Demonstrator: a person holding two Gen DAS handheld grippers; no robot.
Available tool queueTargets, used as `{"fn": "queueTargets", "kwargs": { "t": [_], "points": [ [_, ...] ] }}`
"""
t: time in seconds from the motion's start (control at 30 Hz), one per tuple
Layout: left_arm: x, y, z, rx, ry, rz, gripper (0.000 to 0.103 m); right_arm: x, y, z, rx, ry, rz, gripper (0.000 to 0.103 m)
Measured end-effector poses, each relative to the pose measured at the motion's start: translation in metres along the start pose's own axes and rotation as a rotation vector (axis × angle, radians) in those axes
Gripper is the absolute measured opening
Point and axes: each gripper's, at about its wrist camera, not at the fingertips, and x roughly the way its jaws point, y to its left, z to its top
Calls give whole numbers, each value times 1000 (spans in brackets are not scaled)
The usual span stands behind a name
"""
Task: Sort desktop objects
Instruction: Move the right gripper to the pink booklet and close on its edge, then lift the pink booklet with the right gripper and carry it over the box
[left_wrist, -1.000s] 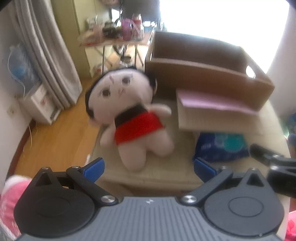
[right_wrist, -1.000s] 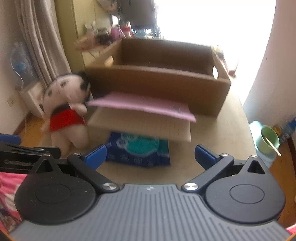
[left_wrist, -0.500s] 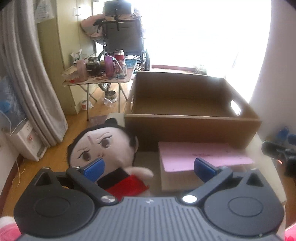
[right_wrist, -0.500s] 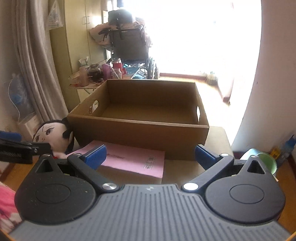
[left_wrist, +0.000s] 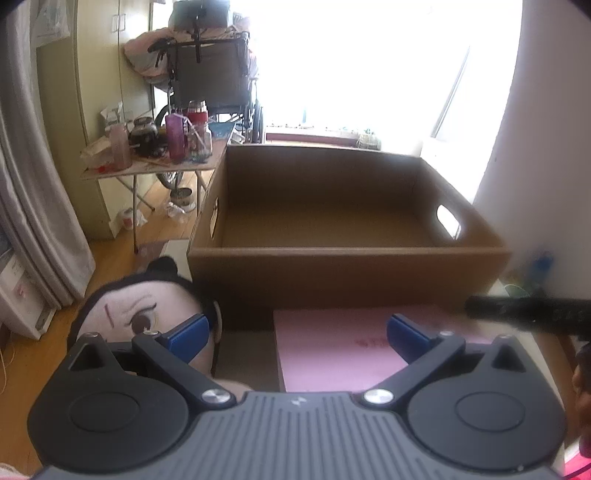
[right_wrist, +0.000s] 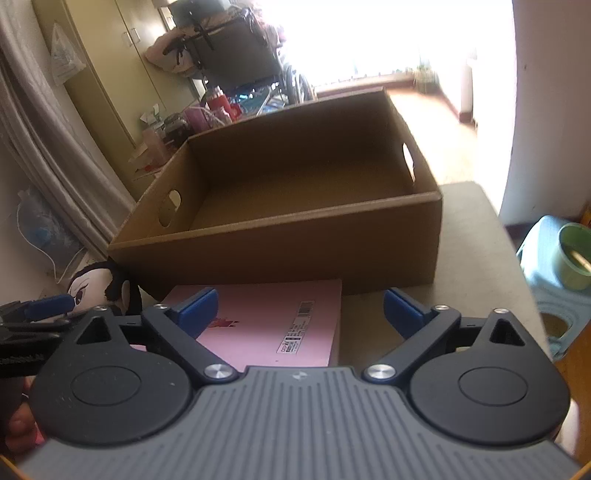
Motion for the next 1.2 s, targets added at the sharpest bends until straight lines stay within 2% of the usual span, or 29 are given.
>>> {"fn": "queueTargets", "kwargs": {
  "t": [0.17, 0.27, 0.43, 0.53, 0.63, 0.93, 1.2],
  "points": [
    [16, -1, 2, -6, 34, -35, 103, 25, -9, -1, 56, 68, 29, 79],
    [25, -3, 0, -1, 74, -40, 103, 39, -16, -5, 84, 115, 39, 74],
    [45, -7, -7, -6, 189, -65, 103, 61, -21, -14, 133, 204, 72, 70],
    [58, -11, -11, -4, 260, -46, 103, 71, -24, -17, 174, 236, 94, 70],
    [66, -13, -13, 7, 291, -35, 103, 76, -25, -18, 211, 262, 124, 70],
    [76, -12, -16, -40, 361, -75, 103, 81, -27, -19, 261, 290, 190, 69],
    [66, -14, -21, -46, 366, -84, 103, 74, -33, -20, 265, 281, 204, 60]
  ]
}}
